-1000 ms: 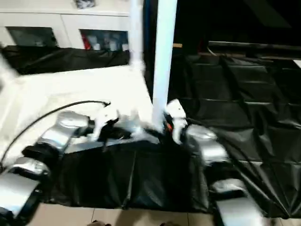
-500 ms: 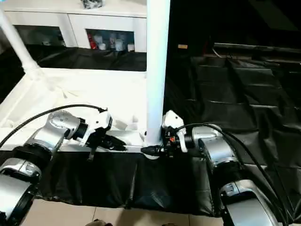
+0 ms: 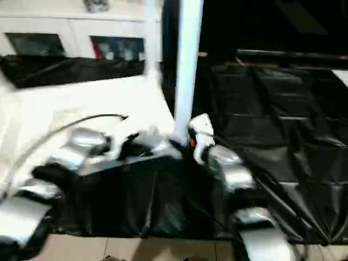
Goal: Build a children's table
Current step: Rotate leg to tighten
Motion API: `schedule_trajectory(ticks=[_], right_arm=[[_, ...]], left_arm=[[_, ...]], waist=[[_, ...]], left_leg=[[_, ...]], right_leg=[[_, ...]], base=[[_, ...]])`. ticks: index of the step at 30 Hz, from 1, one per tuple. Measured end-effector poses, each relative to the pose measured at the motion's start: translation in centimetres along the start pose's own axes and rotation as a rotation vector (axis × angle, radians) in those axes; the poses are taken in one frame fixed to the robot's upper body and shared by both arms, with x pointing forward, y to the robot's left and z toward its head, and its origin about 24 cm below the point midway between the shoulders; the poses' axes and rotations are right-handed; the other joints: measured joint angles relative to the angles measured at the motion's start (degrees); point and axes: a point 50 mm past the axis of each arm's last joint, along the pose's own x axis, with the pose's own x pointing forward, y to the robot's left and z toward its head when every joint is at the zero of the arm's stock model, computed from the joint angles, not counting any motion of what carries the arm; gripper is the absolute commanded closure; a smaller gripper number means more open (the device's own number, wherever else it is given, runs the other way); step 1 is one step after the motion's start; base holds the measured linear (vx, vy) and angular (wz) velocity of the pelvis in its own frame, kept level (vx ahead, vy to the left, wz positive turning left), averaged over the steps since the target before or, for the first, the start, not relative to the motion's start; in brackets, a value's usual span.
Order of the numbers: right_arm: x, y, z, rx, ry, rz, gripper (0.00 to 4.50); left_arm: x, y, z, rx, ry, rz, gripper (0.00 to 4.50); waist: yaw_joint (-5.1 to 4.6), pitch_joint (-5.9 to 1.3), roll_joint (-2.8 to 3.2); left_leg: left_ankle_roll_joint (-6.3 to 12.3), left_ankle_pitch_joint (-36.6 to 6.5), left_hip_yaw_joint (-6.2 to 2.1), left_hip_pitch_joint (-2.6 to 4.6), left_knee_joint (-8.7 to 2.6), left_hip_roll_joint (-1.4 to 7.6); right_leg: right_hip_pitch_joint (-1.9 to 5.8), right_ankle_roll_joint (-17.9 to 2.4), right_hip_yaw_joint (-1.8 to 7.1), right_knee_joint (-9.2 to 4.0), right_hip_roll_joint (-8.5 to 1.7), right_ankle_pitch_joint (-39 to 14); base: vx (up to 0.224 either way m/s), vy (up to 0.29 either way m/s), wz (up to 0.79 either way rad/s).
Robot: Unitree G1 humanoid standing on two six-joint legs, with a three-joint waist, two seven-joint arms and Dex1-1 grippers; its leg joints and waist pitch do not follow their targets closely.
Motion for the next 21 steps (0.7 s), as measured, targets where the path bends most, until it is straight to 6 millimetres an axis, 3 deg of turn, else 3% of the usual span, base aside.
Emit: schedule_trajectory(ticks=[3,4,10,16,21], right_arm=[[0.7,0.1,0.2,0.019,-0.02,-0.113,1.68],[0.7,0.1,0.3,0.014,-0.025,-0.131,1.12],[0.9,0.3,0.4,-0.003,-0.041,-0.13,0.53],[0.4,0.1,0.4,-0.077,-0.011,0.02,0.35],[-1.4,-0.1,0.0,-0.196,0.04,0.311,0.35]], left_arm=[[0.9,-0.3,0.4,-0.01,-0.011,0.05,4.5],[1.1,-0.3,0.5,-0.009,-0.013,0.056,4.5],[1.0,-0.3,0.7,0.008,-0.018,0.051,4.5],[0.1,-0.3,0.1,0.042,-0.023,-0.02,4.5],[-1.8,-0.1,-0.8,0.08,-0.012,-0.125,4.5]], waist=[[0.07,-0.01,0.04],[0.09,-0.03,0.08],[0.04,-0.03,0.08],[0.16,0.01,0.14],[0.54,0.05,0.2]], left_leg=[[0.0,0.0,-0.02,-0.02,-0.03,0.0],[0.0,0.0,-0.02,-0.04,-0.04,0.0],[0.03,0.0,-0.02,-0.14,-0.06,0.0],[0.03,0.0,-0.02,-0.17,-0.09,0.02],[0.04,0.0,-0.01,-0.18,-0.08,0.08]], right_leg=[[0.01,-0.1,-0.02,0.02,0.0,0.0],[0.01,-0.1,-0.03,0.02,0.0,0.0],[-0.03,0.0,-0.03,-0.04,0.0,0.0],[-0.07,0.0,-0.06,-0.03,0.02,0.0],[-0.09,0.0,-0.1,0.01,0.04,0.0]], base=[[0.0,0.0,0.0],[0.0,0.0,0.0],[0.0,0.0,0.0],[0.0,0.0,0.0],[0.0,0.0,0.0]])
